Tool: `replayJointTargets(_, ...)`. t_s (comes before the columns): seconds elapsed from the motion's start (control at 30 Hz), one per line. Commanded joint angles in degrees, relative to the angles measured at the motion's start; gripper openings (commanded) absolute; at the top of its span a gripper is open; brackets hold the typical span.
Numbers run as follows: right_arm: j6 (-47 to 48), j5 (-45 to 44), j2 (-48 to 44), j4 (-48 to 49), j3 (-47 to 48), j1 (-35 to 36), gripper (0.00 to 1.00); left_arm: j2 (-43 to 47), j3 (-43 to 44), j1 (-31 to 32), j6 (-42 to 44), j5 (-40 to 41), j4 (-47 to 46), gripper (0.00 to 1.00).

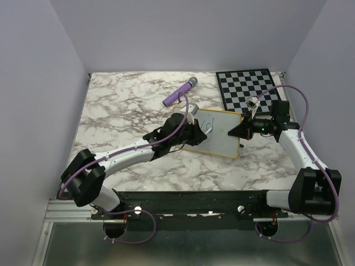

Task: Write a sentence on the whiteboard

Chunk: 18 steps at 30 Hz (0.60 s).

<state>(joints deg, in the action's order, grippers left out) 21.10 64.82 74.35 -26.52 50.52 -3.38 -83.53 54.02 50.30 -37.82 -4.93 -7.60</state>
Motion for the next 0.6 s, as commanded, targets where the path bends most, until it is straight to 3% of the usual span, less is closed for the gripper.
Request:
replayJointTargets(0.0,1.40,1.01,-0.78,0.86,0.10,0.21,0.01,-1.37,2.23,-0.29,0.12,0.80,0.30,0.00)
replayJointTargets(0.57,1.31,1.01,-0.69,0.86,0.01,0.21,0.01,-2.78,3.81,-0.56,0.29,-0.34,0.12,0.00)
